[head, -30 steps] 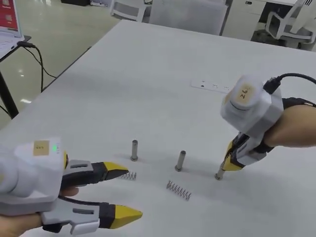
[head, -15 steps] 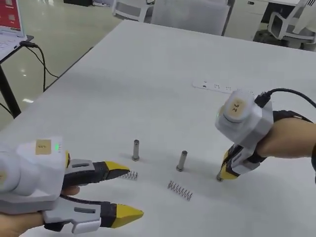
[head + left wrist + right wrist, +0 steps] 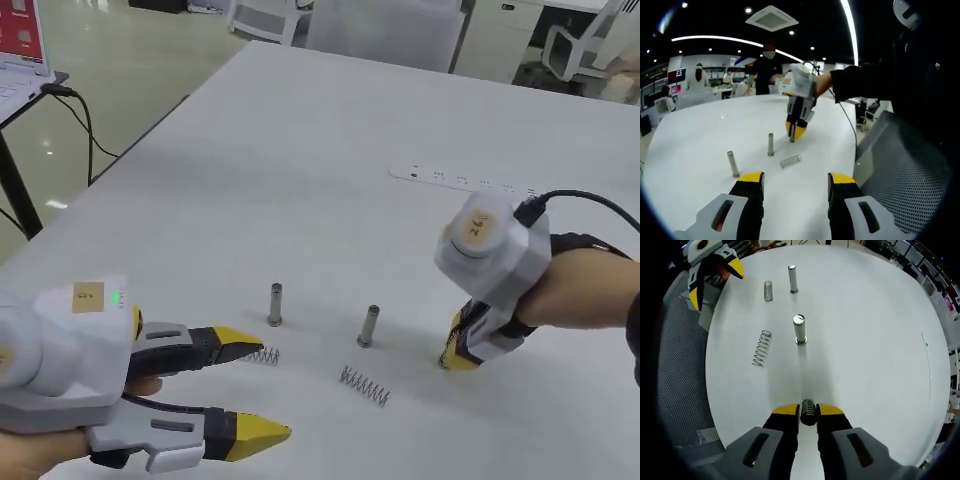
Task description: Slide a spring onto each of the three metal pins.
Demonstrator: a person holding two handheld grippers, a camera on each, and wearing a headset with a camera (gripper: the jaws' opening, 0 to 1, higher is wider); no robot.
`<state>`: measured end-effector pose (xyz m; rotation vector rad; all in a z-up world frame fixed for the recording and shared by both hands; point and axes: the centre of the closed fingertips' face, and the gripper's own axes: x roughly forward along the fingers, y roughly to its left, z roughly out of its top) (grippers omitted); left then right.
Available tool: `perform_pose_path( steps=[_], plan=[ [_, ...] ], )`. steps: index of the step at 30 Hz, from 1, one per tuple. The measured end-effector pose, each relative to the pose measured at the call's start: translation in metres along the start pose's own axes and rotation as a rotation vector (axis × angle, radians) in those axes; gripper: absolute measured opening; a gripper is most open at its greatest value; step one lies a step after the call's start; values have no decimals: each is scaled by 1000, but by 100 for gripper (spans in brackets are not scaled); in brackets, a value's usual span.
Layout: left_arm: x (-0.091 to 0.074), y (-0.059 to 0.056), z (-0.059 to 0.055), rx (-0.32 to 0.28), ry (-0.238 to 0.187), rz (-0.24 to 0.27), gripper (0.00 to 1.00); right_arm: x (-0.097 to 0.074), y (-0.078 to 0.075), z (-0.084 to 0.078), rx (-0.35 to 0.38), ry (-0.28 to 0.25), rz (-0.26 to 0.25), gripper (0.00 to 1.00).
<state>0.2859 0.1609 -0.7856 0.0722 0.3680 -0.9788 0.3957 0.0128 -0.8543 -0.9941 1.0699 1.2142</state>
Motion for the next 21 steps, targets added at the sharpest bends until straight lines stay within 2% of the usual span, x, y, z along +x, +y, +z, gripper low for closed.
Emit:
perform_pose_path(
  steps=[12,21],
  plan=[
    [1,-1,1,2,-1,-8,46,-6,1,-6,20,-21,-22,18],
    [1,-2,1,5,0,-13,46,-8,6,-16,50,-26,-30,18]
  ],
)
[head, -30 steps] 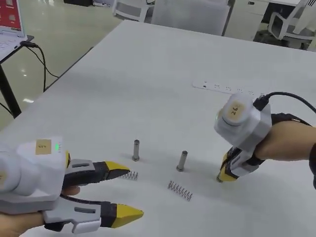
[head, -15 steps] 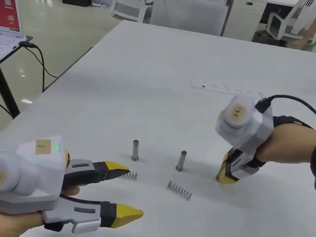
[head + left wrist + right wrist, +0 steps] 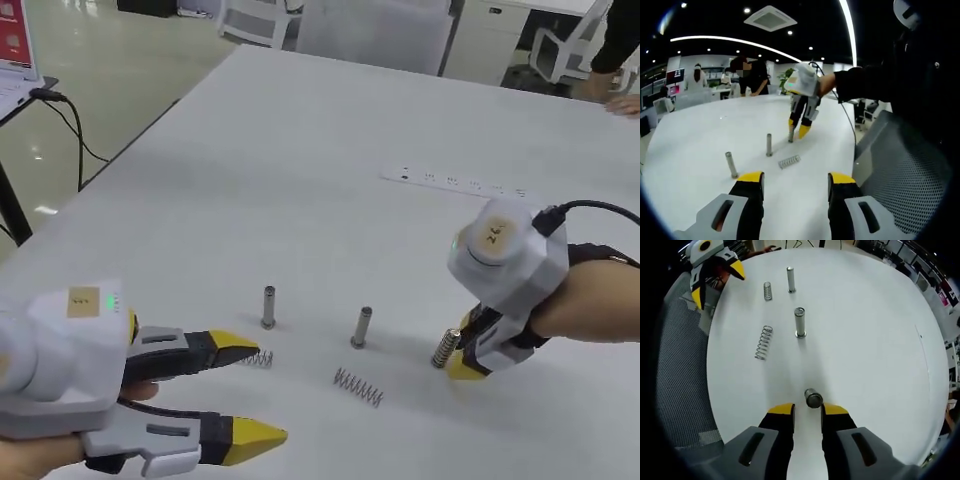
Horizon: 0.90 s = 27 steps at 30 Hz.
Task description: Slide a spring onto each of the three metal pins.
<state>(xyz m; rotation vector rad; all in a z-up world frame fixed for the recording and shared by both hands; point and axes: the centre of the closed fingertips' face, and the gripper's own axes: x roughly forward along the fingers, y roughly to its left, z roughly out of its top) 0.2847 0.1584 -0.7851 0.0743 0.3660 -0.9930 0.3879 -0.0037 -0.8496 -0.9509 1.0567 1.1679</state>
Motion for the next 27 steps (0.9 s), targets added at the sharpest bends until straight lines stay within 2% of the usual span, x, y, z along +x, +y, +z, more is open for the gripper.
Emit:
perform_pose_path(
  steps=[7,12,17,22,27],
  plan=[
    [0,-1,0,1,-1,-3,46,-2,12,-7,24,-12,4,18],
    [0,-2,0,2,0,-6,46,-6,24,-7,29,-25,6,18],
    [0,-3,0,5,2,-10,46,-8,36,-1,45,-54,23,17],
    [0,-3,0,9,5,-12,45,-9,48,4,37,-59,30,17],
    [1,-4,0,12,5,-13,45,-10,60,17,34,-87,52,16]
  ],
)
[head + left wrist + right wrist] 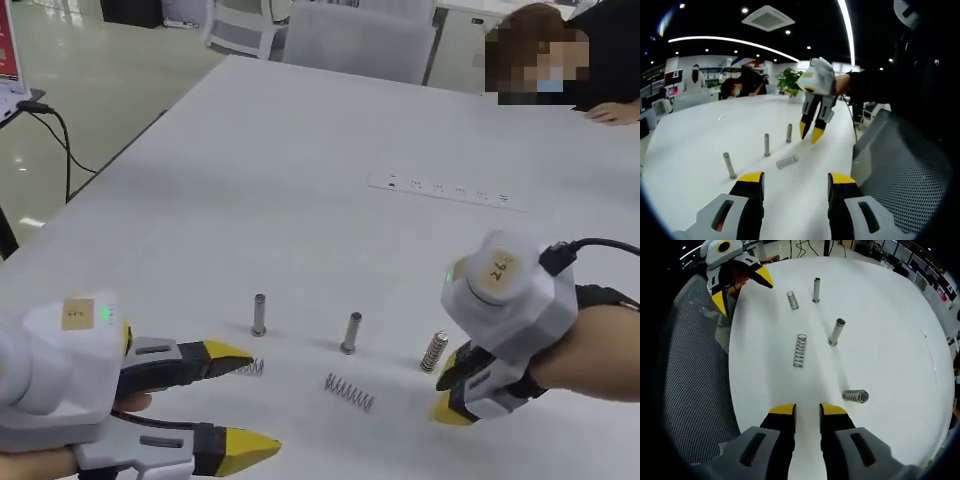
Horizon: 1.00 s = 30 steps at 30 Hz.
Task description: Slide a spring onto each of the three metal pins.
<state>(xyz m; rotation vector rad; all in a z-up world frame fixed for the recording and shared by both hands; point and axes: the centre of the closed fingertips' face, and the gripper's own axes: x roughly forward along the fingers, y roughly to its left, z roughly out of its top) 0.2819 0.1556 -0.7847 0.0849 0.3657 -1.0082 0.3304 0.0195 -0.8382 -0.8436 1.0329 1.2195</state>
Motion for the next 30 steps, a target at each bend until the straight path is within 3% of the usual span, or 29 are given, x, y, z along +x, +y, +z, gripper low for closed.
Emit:
perform_pose_path(
  steps=[9,18,30],
  plan=[
    [-1,0,1,4,-1,3,45,12,11,23,-36,-20,23,15],
    [-1,0,1,4,-1,4,45,22,11,40,-53,-41,32,15],
    [0,1,0,1,2,4,45,37,9,48,-54,-35,30,14]
  ],
)
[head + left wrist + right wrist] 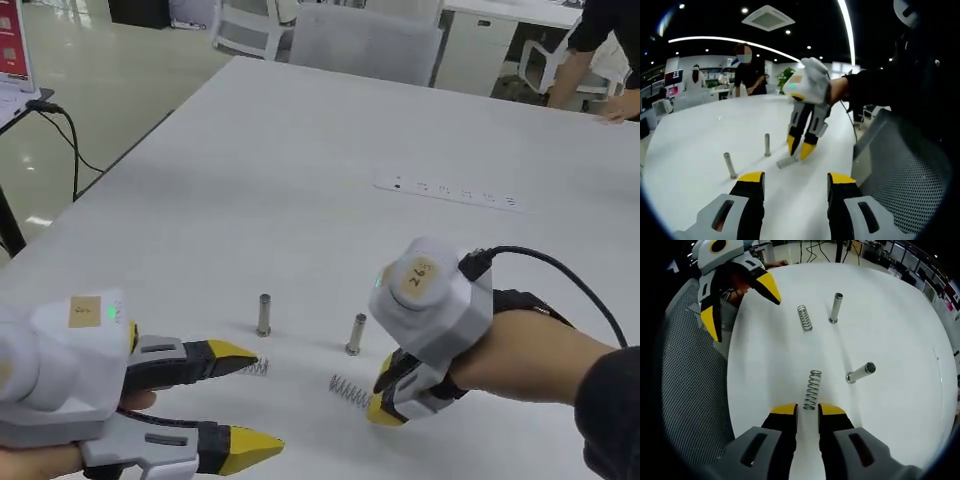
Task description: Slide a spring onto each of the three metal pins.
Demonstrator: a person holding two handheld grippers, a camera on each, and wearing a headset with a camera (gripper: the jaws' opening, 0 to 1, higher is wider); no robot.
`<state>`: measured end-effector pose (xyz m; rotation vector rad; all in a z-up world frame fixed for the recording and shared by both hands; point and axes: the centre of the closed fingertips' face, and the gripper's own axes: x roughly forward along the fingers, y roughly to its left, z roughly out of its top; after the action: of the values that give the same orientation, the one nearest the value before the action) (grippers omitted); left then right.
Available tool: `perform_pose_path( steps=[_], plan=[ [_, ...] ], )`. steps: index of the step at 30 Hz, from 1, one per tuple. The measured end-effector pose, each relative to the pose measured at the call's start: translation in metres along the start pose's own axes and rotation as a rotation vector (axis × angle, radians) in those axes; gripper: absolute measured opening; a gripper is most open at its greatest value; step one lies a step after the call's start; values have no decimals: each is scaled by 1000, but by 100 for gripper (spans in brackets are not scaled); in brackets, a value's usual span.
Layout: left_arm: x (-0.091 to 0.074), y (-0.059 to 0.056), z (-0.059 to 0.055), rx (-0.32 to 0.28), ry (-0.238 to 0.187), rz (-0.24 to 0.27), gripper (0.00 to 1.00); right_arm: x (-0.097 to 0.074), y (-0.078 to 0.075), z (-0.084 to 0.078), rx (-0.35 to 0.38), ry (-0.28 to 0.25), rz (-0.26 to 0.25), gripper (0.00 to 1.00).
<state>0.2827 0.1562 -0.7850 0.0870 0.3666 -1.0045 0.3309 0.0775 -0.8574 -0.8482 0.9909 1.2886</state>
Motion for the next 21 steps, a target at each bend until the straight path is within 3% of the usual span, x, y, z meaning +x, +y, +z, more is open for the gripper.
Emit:
perform_pose_path(
  steps=[16,21],
  plan=[
    [0,1,-1,-3,2,3,44,9,-3,-1,-12,17,-19,9],
    [1,1,-2,1,10,-2,44,6,0,3,-16,-1,-9,8]
  ],
)
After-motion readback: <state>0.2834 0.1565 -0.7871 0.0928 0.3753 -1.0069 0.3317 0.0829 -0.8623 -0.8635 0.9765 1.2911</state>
